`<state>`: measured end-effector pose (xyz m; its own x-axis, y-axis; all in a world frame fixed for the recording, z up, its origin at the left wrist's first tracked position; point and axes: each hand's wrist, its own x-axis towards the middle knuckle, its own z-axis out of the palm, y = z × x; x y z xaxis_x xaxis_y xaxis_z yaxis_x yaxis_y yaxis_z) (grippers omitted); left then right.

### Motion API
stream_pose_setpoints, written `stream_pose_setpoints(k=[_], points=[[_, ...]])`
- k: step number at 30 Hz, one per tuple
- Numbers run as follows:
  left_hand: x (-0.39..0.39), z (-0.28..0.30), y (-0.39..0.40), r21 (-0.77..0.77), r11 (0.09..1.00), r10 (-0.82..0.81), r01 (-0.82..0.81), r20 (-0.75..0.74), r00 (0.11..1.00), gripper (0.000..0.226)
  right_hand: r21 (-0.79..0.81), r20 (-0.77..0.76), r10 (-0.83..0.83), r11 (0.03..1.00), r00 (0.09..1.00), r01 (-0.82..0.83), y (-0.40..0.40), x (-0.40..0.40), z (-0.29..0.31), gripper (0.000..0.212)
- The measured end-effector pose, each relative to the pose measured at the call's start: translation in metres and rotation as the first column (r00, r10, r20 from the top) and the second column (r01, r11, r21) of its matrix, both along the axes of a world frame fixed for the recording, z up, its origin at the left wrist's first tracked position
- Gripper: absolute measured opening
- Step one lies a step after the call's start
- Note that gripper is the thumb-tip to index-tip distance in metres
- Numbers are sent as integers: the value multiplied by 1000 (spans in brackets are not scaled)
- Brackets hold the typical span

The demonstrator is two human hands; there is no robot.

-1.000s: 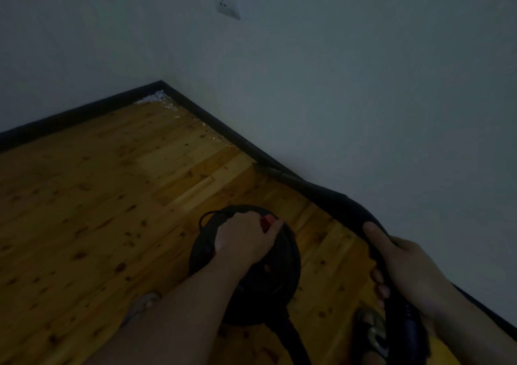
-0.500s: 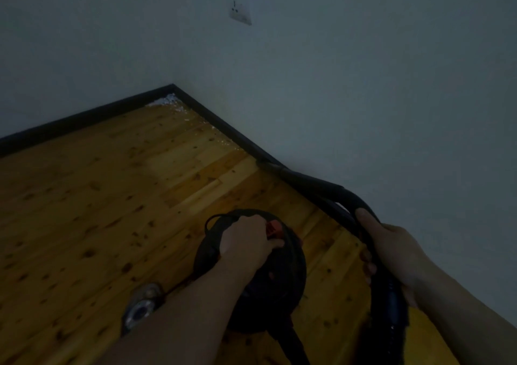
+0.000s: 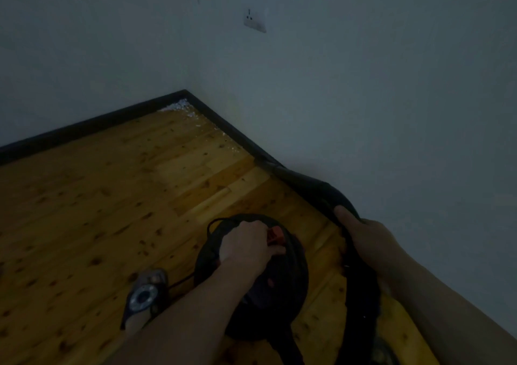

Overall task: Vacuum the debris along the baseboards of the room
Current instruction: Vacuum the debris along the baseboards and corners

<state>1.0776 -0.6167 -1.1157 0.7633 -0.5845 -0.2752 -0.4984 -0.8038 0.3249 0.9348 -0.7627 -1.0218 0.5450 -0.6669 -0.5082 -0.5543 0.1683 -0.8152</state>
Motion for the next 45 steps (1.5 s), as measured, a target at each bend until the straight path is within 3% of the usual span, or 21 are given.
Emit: stream_pose_setpoints(k=[23,45], points=[[131,-2,-9,-37,998,50,-49,8,999,46,6,29,-28,1000,999,27,-13,128,-12,47],[193,-4,-14,-56,995,87,-85,41,995,51,-79,27,112,991,993,-109,-14,209,-17,47]])
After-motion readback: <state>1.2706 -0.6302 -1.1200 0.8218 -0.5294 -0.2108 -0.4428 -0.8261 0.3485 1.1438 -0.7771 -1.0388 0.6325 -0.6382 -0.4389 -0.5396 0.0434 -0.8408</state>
